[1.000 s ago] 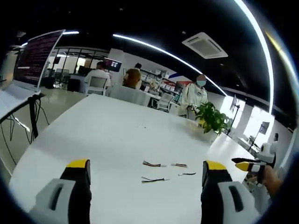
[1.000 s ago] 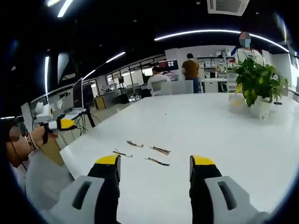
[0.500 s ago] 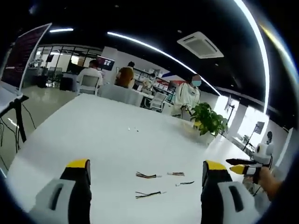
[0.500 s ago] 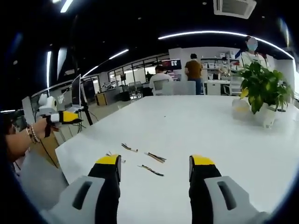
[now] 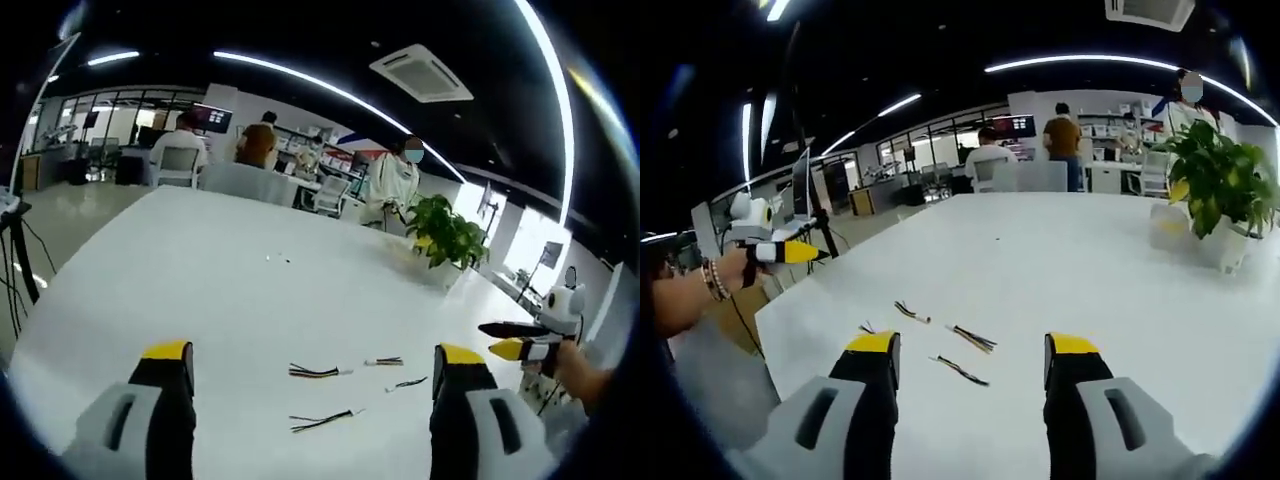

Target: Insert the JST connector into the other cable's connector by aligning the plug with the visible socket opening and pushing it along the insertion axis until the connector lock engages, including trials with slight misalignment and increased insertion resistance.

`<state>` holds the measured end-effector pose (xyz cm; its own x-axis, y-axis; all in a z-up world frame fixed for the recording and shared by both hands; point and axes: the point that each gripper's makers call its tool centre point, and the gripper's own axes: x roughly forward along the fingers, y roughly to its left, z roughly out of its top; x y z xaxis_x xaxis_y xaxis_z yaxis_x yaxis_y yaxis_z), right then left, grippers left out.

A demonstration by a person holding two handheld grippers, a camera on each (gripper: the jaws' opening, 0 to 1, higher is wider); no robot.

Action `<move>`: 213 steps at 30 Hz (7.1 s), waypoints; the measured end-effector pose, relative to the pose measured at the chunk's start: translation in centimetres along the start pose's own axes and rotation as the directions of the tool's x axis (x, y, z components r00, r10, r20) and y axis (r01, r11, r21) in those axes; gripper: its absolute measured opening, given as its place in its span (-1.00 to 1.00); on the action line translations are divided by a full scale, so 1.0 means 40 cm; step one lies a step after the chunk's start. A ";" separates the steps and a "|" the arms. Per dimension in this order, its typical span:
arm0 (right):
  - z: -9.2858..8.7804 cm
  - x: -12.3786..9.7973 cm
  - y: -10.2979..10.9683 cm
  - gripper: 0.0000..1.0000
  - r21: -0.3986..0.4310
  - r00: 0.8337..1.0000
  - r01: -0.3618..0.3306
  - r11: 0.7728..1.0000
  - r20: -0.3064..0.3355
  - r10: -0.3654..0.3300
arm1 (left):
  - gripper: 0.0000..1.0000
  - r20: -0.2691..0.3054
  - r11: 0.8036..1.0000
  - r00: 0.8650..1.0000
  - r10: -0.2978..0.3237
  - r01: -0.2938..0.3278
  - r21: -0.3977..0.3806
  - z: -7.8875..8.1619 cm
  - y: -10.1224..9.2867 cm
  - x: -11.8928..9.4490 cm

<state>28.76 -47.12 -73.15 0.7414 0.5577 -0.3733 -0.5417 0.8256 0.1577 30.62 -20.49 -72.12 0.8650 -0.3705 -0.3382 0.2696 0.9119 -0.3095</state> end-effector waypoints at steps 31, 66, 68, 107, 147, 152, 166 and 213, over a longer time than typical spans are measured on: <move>-0.018 0.163 -0.027 0.03 -0.131 0.993 -0.113 0.985 -0.050 0.108 | 0.94 -0.183 0.972 0.977 -0.110 0.144 0.185 -0.088 -0.005 0.192; -0.105 0.284 0.094 -0.06 -0.303 0.837 -0.546 0.781 -0.159 0.524 | 0.57 -0.176 0.780 0.807 -0.563 0.590 0.211 -0.136 -0.140 0.275; -0.104 0.289 0.093 -0.05 -0.322 0.836 -0.547 0.773 -0.154 0.527 | 0.45 -0.154 0.761 0.787 -0.598 0.617 0.200 -0.125 -0.133 0.277; -0.158 0.371 0.088 -0.67 -0.322 0.757 -0.648 0.690 -0.176 0.629 | -0.55 -0.229 0.673 0.702 -0.674 0.712 0.202 -0.214 -0.138 0.299; -0.172 0.368 0.089 -0.90 -0.330 0.755 -0.651 0.684 -0.191 0.627 | -0.98 -0.314 0.632 0.694 -0.648 0.720 0.286 -0.228 -0.131 0.315; -0.160 0.356 0.096 -0.91 -0.344 0.753 -0.653 0.675 -0.192 0.630 | -0.98 -0.348 0.609 0.685 -0.641 0.729 0.313 -0.223 -0.132 0.303; -0.102 0.310 0.141 -0.92 -0.427 0.734 -0.663 0.615 -0.213 0.645 | -0.99 -0.427 0.525 0.649 -0.630 0.761 0.381 -0.208 -0.182 0.267; -0.109 0.282 0.198 -0.92 -0.458 0.660 -0.731 0.506 -0.288 0.694 | -0.99 -0.486 0.418 0.584 -0.650 0.809 0.414 -0.210 -0.240 0.209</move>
<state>31.10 -34.68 -80.10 -0.0003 0.9164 -0.4003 -0.9973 -0.0294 -0.0666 31.72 -33.81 -79.43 0.1246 -0.8948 -0.4286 0.9874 0.1544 -0.0351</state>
